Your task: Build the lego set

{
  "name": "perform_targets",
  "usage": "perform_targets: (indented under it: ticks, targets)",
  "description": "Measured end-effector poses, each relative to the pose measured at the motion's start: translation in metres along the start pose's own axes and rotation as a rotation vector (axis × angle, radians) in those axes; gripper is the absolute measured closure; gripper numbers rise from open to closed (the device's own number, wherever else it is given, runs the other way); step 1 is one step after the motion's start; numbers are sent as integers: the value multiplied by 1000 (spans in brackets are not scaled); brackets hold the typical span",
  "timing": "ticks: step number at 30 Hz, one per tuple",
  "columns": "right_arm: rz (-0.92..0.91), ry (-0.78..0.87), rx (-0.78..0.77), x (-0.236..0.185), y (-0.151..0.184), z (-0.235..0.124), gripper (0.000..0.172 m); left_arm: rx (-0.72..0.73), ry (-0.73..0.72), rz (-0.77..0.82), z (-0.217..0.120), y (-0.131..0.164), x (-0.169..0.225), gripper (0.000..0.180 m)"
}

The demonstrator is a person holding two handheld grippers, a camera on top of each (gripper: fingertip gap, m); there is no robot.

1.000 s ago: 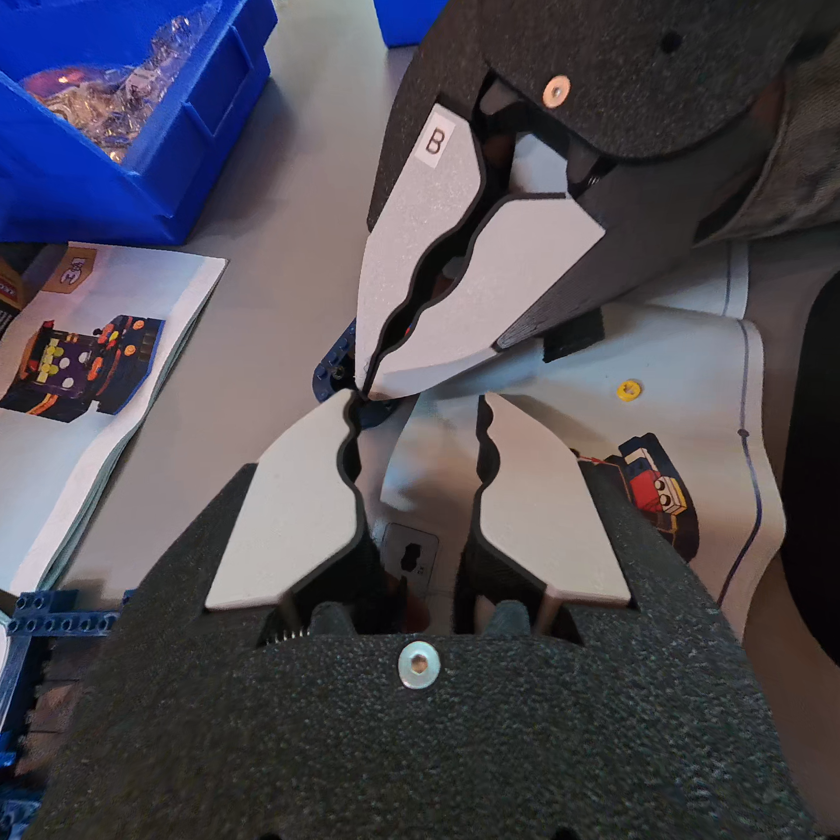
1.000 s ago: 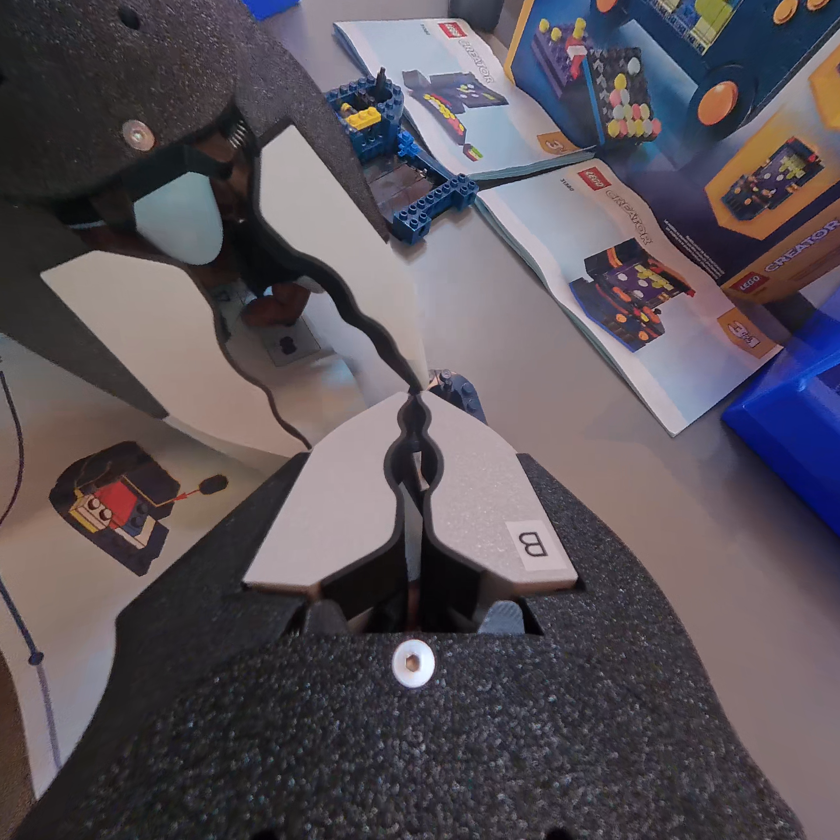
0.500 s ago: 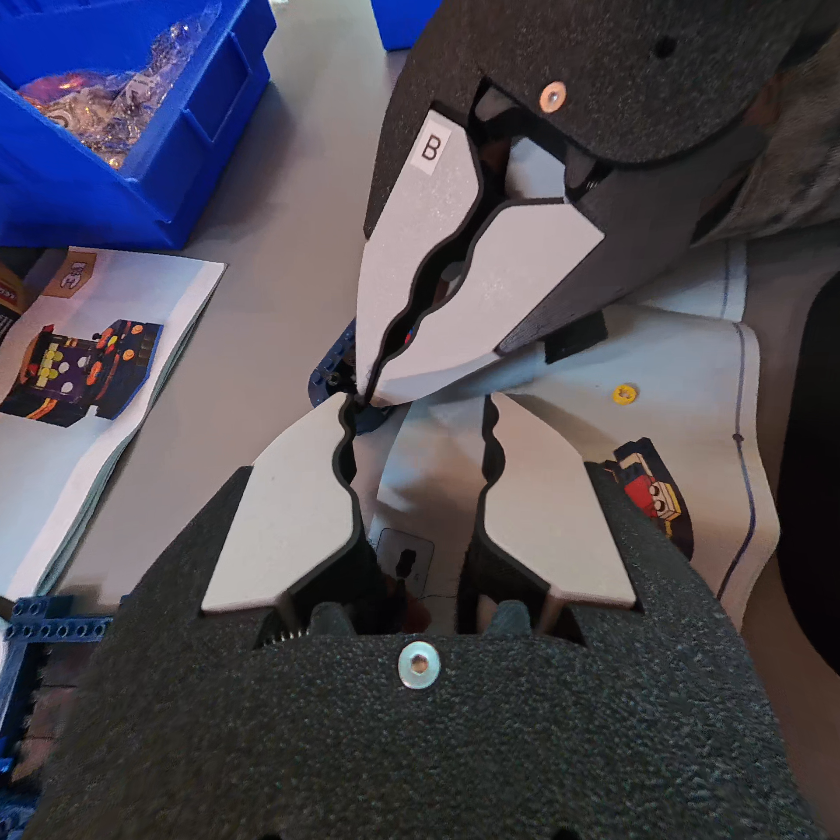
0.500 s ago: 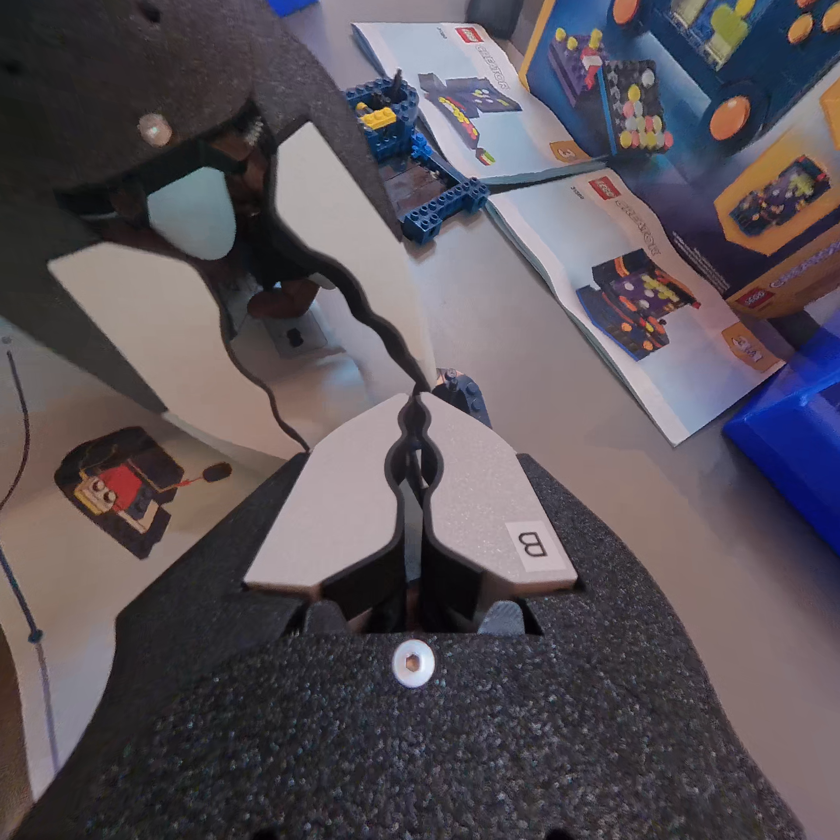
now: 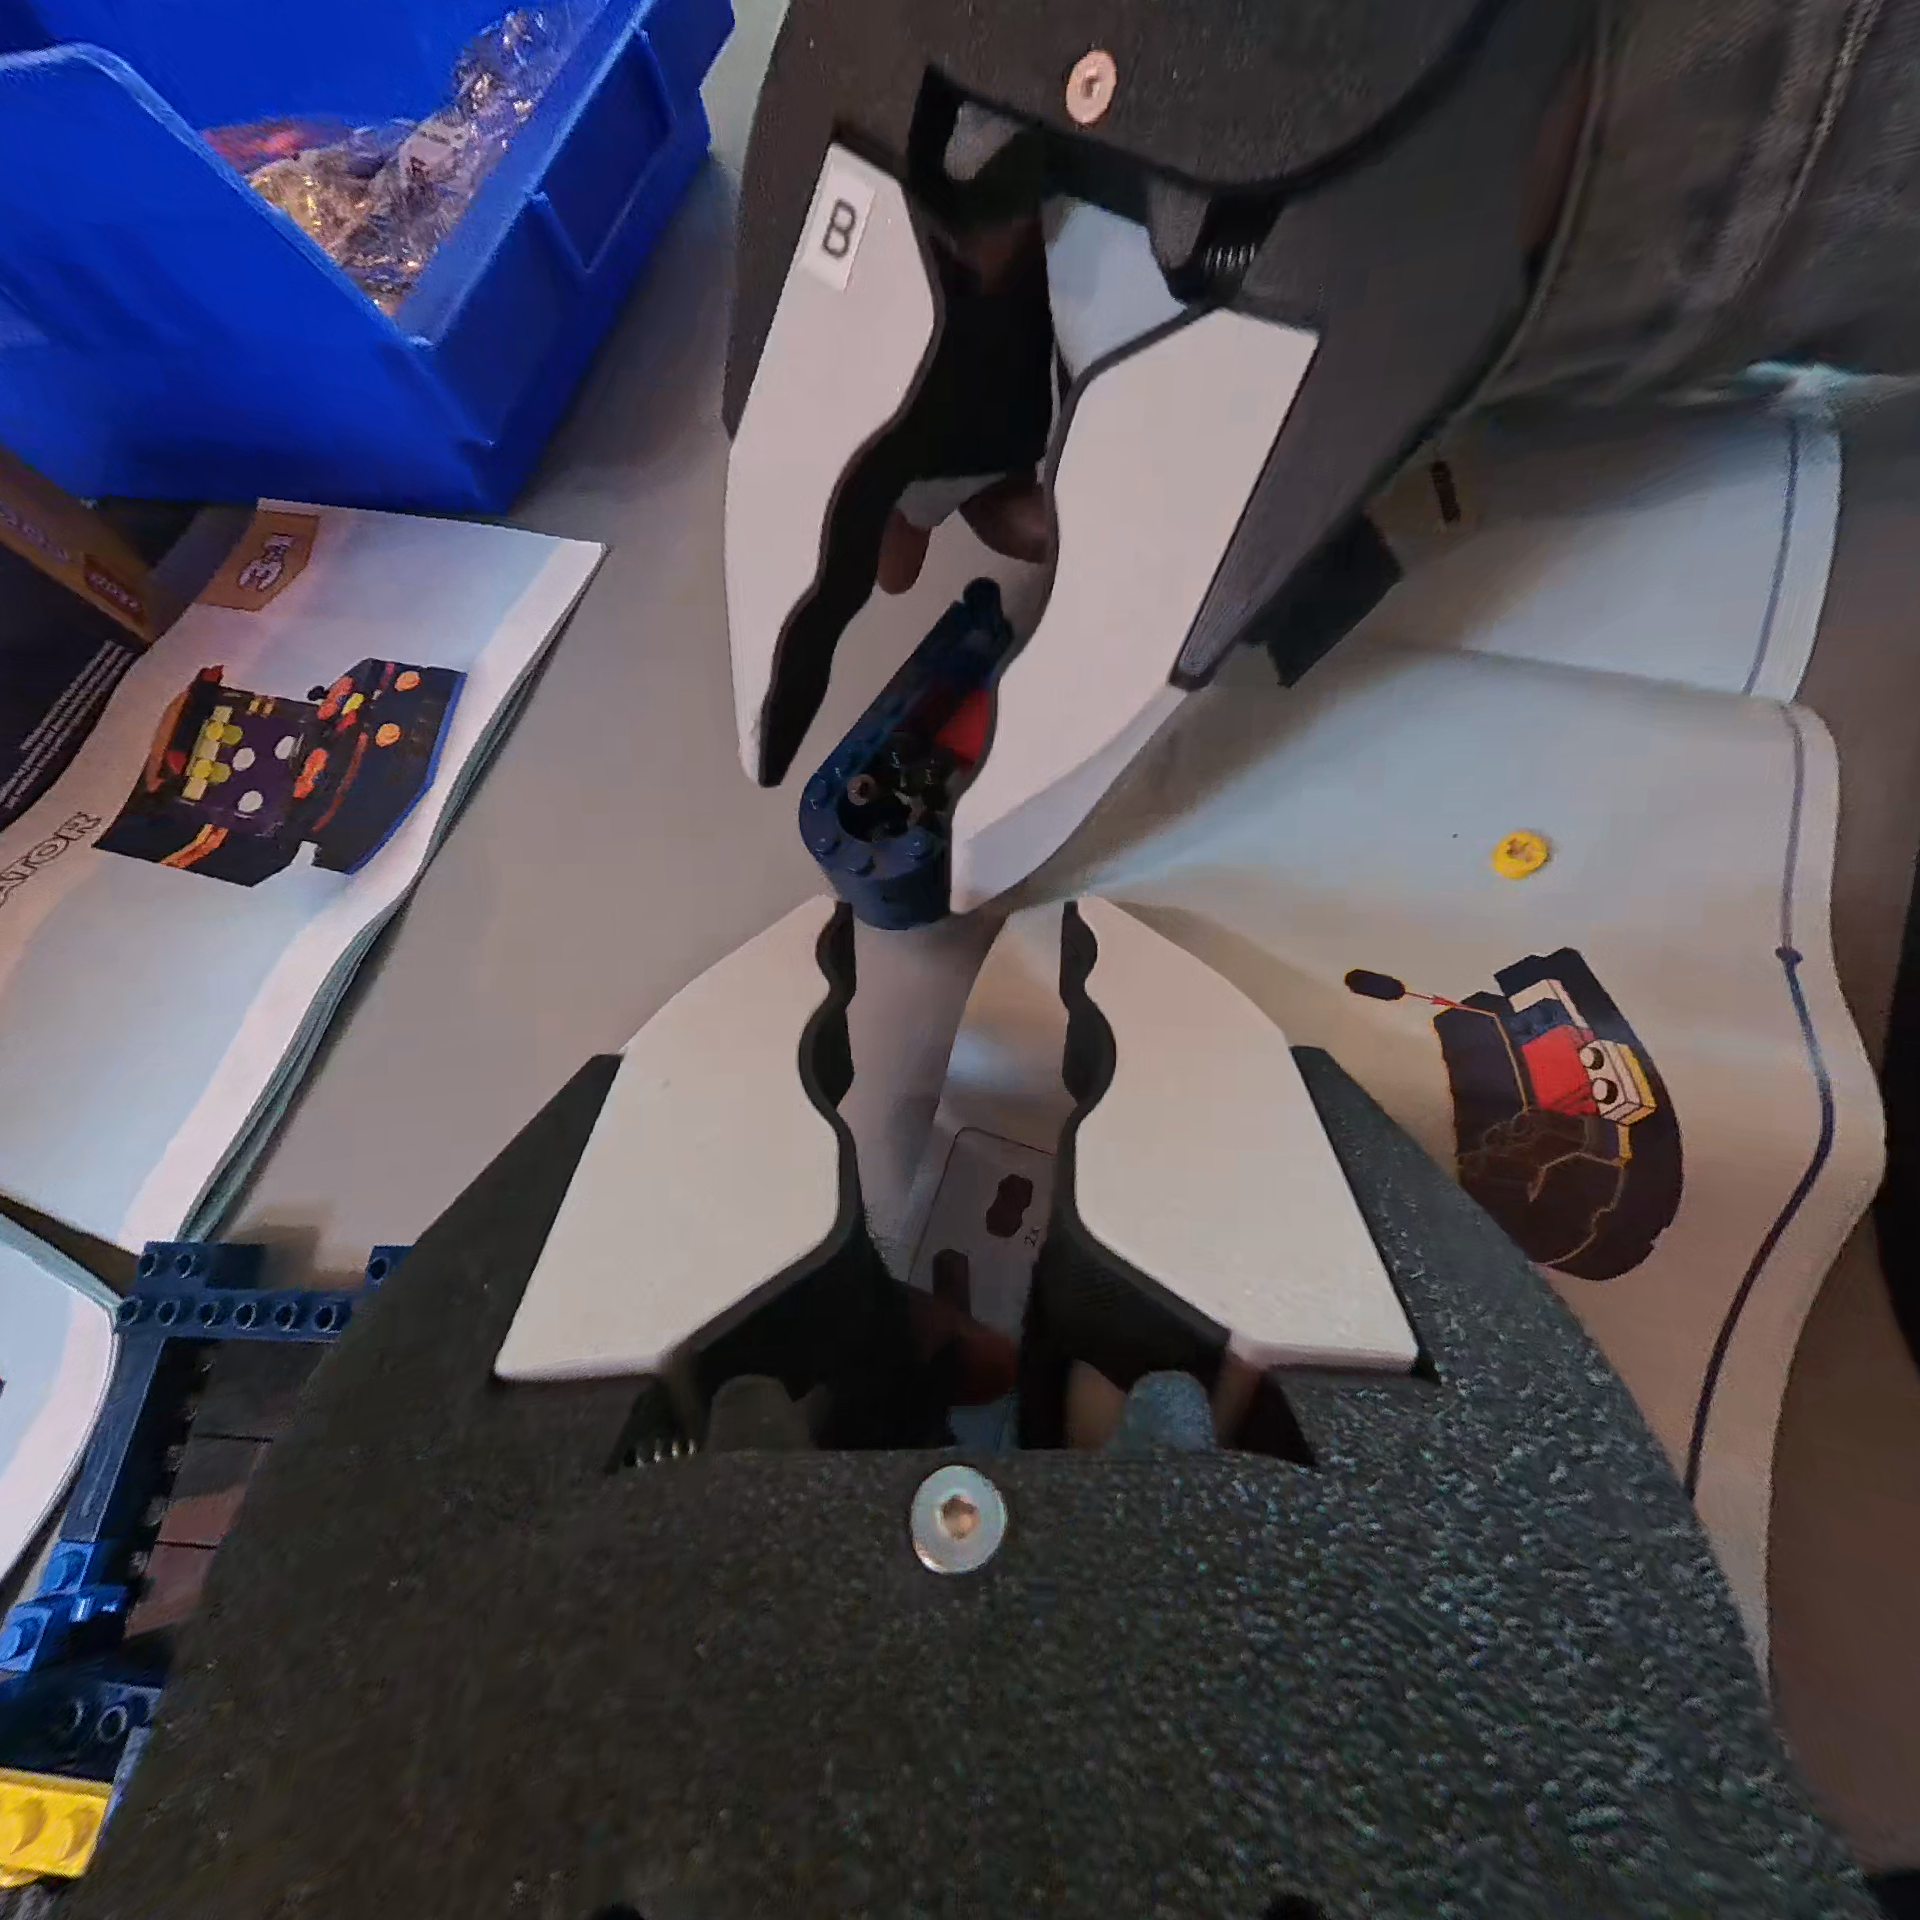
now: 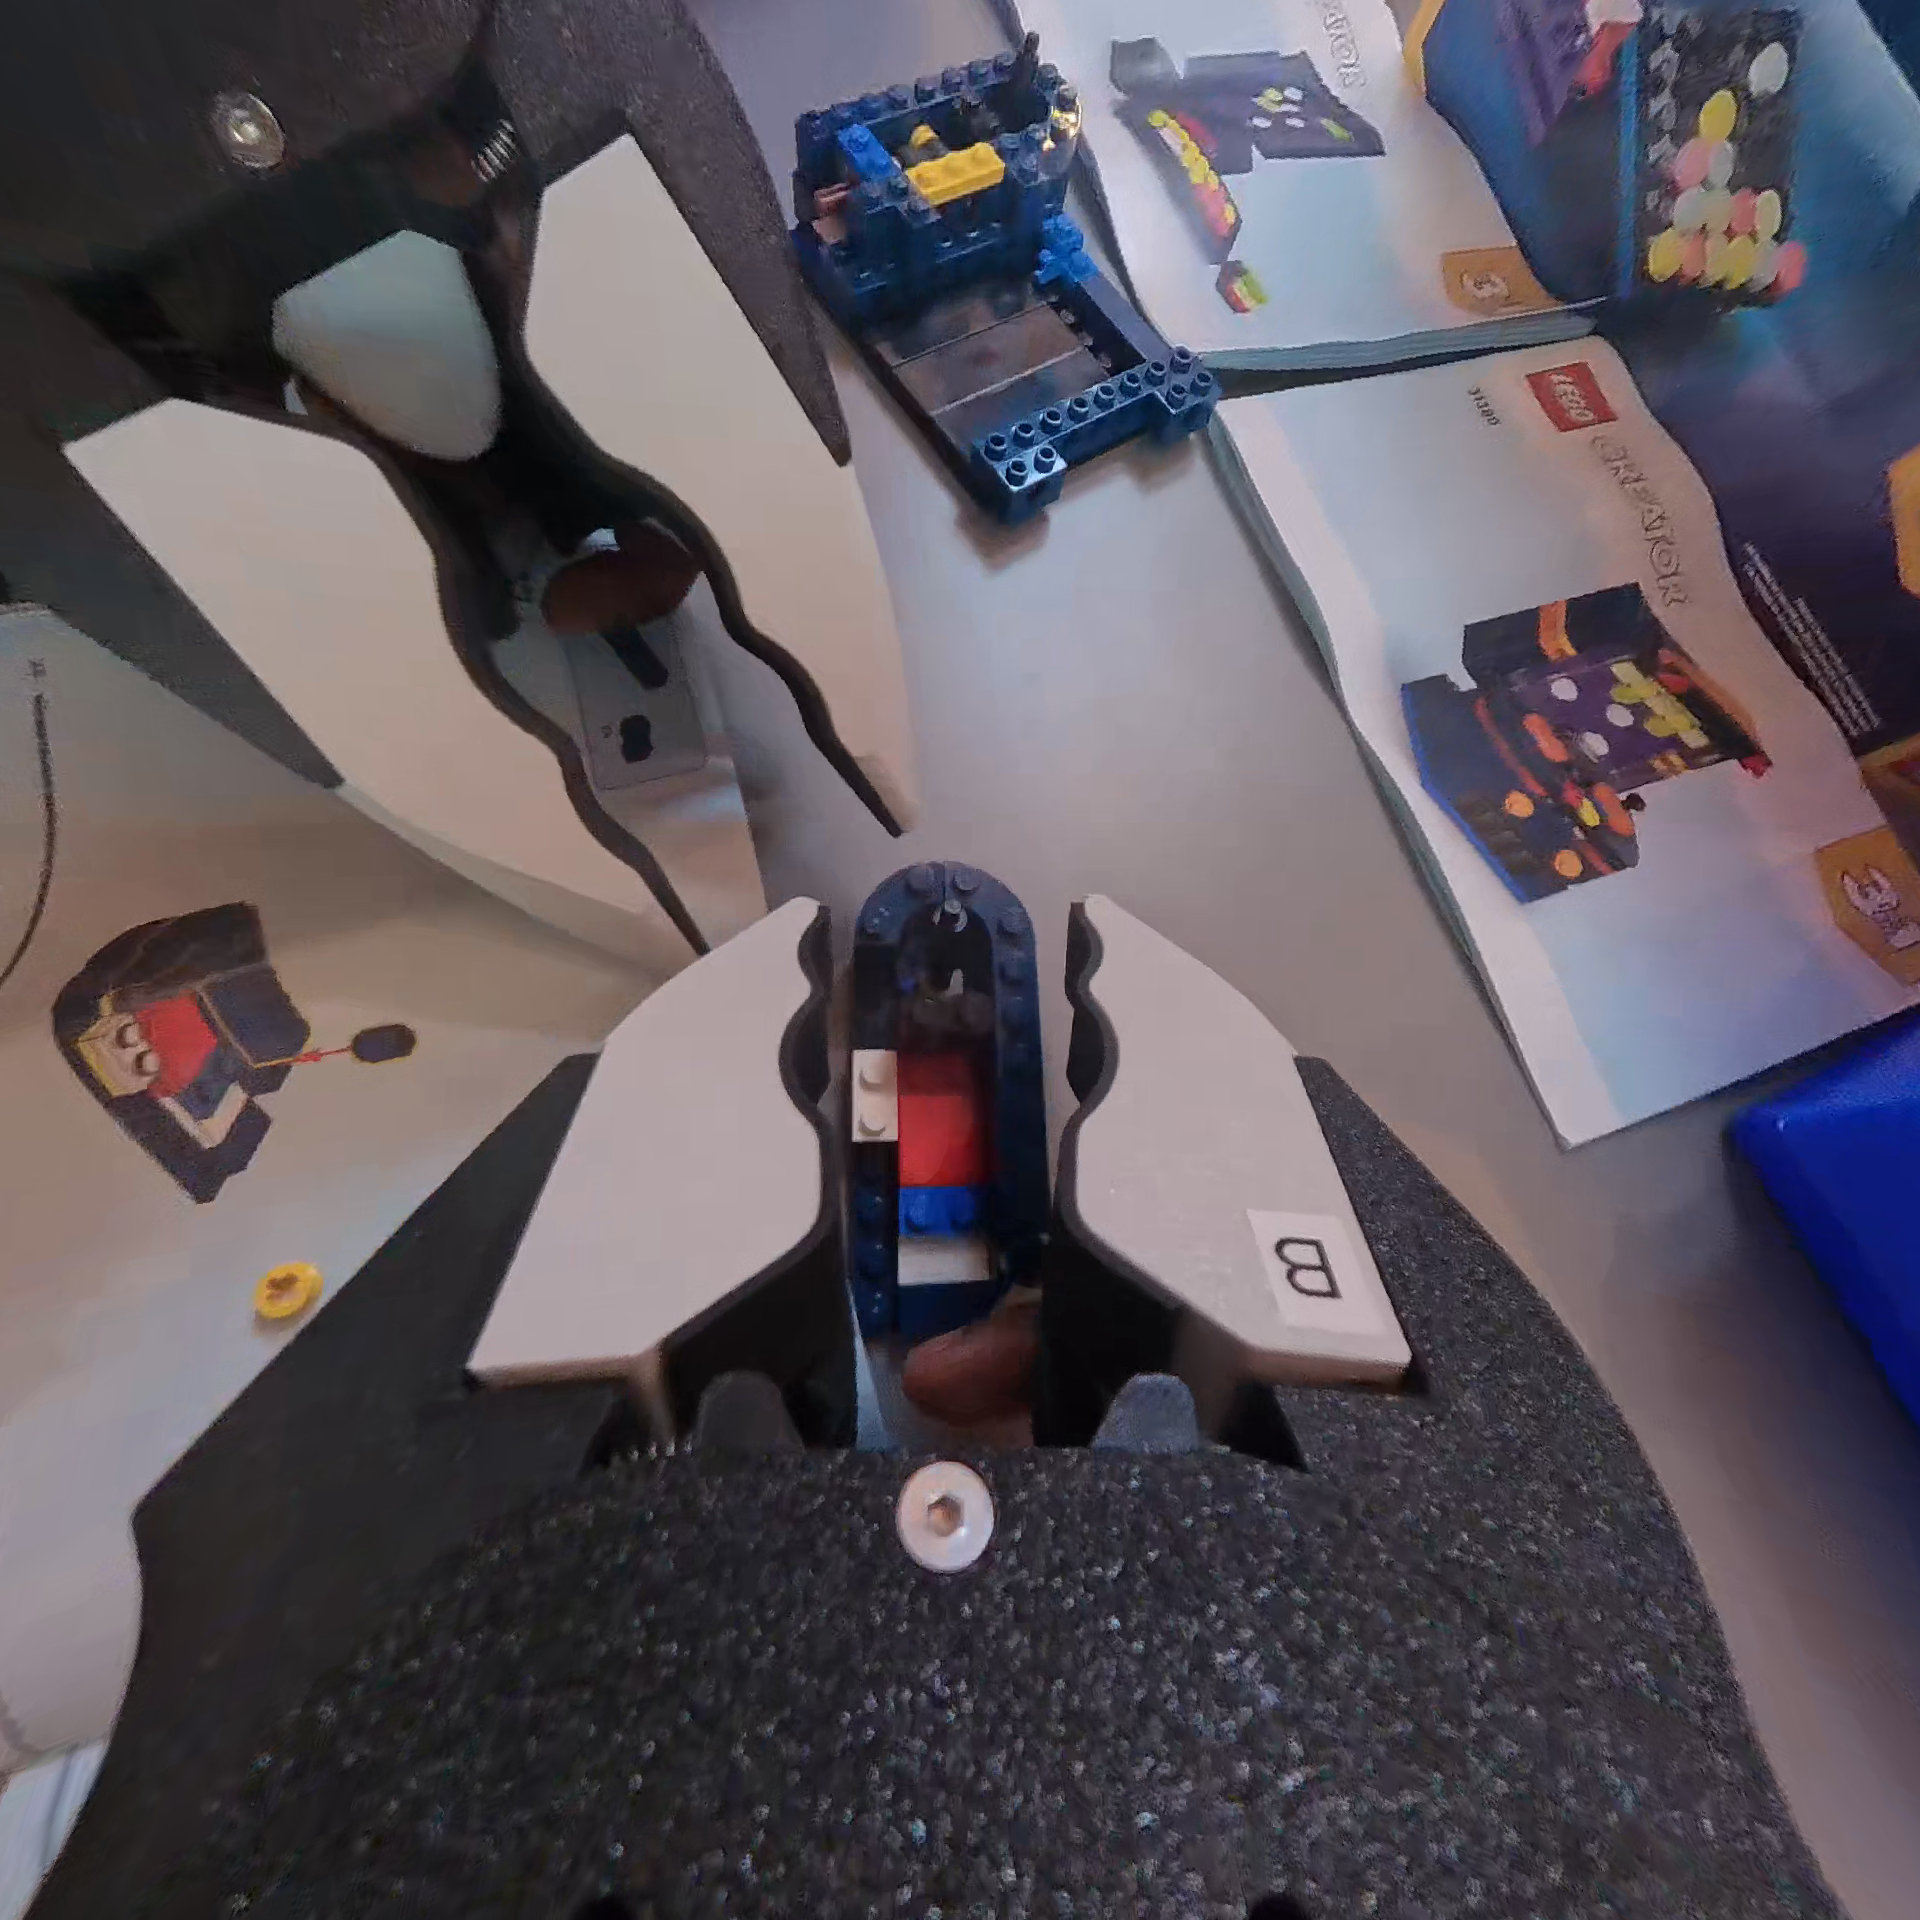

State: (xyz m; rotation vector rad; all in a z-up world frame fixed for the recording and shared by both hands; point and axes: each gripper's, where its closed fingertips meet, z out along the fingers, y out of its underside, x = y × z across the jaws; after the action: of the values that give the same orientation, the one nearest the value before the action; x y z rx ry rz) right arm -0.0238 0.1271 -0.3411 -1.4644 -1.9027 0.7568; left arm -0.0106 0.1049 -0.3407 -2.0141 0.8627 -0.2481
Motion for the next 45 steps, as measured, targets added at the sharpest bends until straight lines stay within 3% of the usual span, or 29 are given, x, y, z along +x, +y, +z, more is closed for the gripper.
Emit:
perform_targets:
  ticks: [4,16,20,37,45]
  targets:
    - [-22,6,14,1,-2,7,138,17,18,-23,0,-2,-2,142]
    - [-49,1,9,-1,-1,7,138,0,18,19,4,-1,1,141]
    - [-51,4,4,-1,-1,7,138,73,-11,65,1,-11,-1,144]
    - [-39,5,6,-2,-1,7,138,5,-11,6,6,-5,1,152]
    - [-41,16,6,-2,-1,7,138,-42,-57,67,7,-3,1,152]
